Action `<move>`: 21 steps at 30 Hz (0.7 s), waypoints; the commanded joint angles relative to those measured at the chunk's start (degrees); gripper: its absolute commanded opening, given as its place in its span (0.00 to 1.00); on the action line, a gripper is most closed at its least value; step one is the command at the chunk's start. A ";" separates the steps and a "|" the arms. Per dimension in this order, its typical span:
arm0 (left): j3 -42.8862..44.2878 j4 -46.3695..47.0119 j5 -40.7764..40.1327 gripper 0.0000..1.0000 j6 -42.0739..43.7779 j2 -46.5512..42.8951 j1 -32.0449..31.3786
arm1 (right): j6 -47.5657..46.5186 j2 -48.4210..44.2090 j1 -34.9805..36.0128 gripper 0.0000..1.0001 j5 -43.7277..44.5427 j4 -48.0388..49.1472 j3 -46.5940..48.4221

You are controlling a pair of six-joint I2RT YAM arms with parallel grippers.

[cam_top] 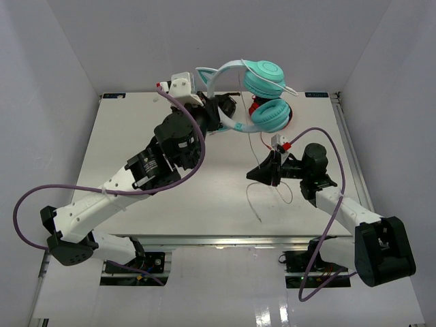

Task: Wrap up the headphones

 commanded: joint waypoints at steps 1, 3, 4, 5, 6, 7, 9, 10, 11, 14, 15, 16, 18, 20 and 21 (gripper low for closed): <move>-0.58 14.39 -11.26 0.00 5.43 -2.71 0.02 | -6.17 -3.57 0.98 0.13 0.47 -5.68 1.59; -3.95 24.45 -13.65 0.00 10.12 -3.55 0.26 | -8.74 -4.58 1.53 0.10 2.03 -8.77 2.80; -4.99 24.64 -14.69 0.00 11.79 -3.62 0.36 | -9.81 -4.87 1.81 0.08 2.69 -10.59 3.38; -5.46 27.00 -15.29 0.00 13.03 -3.31 0.60 | -12.52 -5.50 2.30 0.08 3.92 -15.07 4.71; -5.92 29.35 -15.89 0.00 14.27 -2.99 0.85 | -15.23 -6.13 2.79 0.08 5.15 -19.54 6.05; -6.12 30.48 -16.40 0.00 15.20 -2.31 1.35 | -17.59 -6.66 3.20 0.08 7.26 -23.30 7.27; -6.64 30.88 -17.14 0.00 16.98 -1.43 2.33 | -22.93 -7.95 4.02 0.08 11.72 -31.63 11.00; -7.70 31.29 -17.34 0.00 17.82 -1.23 3.12 | -25.45 -8.63 4.58 0.08 13.77 -35.58 13.02; -8.76 31.71 -17.53 0.00 18.66 -1.04 3.90 | -27.97 -9.30 5.14 0.08 15.81 -39.53 15.03; -11.79 30.44 -17.63 0.00 18.60 -0.85 6.83 | -34.94 -10.87 7.36 0.08 21.20 -50.26 21.55; -12.48 28.25 -17.24 0.00 16.93 -0.80 8.10 | -37.22 -10.83 8.14 0.08 22.91 -53.64 23.38; -12.95 25.54 -16.59 0.00 14.59 -0.77 9.26 | -39.25 -10.72 8.76 0.08 24.43 -56.65 25.51; -13.71 20.76 -15.24 0.00 8.68 -0.16 11.27 | -43.50 -10.38 9.89 0.08 26.93 -62.06 31.12; -14.66 18.58 -14.19 0.00 5.99 1.14 12.77 | -46.82 -9.60 10.42 0.08 28.55 -66.05 36.00; -15.11 17.66 -13.73 0.00 5.21 1.84 13.35 | -48.22 -9.17 10.57 0.08 29.31 -67.89 38.09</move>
